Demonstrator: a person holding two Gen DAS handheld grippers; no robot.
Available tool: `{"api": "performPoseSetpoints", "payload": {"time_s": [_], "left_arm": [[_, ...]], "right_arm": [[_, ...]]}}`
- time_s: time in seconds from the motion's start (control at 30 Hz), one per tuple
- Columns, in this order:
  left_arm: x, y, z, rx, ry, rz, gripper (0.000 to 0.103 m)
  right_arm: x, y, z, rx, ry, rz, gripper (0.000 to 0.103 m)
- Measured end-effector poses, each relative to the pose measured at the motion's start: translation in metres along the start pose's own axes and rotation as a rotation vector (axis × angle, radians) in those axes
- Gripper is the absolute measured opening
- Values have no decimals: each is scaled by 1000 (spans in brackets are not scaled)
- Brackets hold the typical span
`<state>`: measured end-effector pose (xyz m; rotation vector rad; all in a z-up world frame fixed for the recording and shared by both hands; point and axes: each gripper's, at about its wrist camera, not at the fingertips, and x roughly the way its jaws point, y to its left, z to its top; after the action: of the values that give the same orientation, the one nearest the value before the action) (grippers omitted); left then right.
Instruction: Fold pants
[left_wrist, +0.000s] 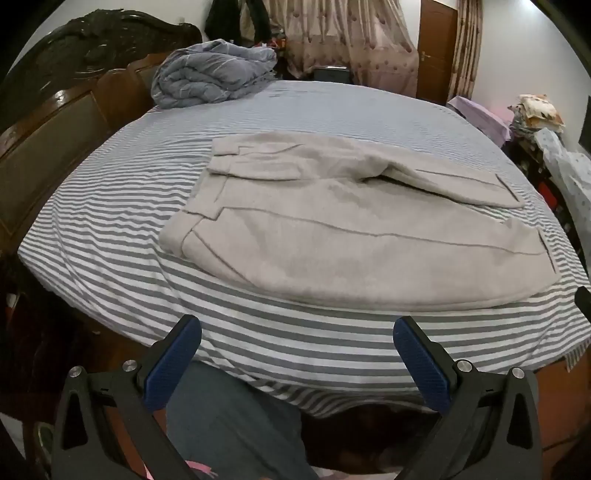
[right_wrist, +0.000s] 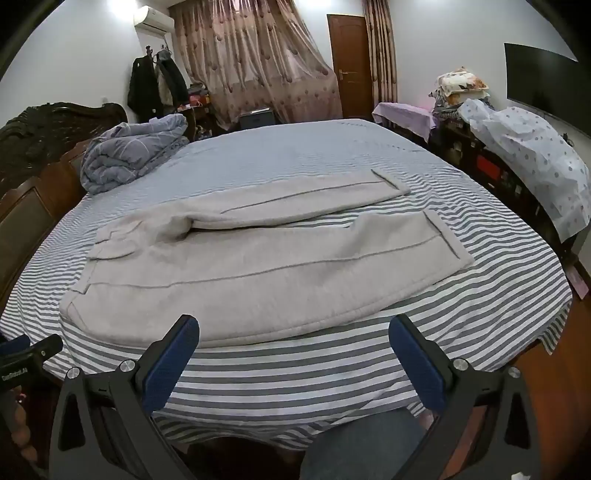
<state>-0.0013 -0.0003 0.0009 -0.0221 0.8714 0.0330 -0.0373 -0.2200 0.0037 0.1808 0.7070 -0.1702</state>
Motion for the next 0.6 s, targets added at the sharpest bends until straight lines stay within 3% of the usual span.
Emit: {"api": "performPoseSetpoints", "payload": {"time_s": [0.1,0.23,0.6], "left_arm": [[-4,-1,-4,4,-26,29,103],[3,6,3,-30,22,5,103],[4,10,1,-56,4,-3,103]], "right_arm": [[1,0,0,5,2,4,102],[1,-1,0,4,4,5,102],[0,-2,3,-4,0,0,102]]}}
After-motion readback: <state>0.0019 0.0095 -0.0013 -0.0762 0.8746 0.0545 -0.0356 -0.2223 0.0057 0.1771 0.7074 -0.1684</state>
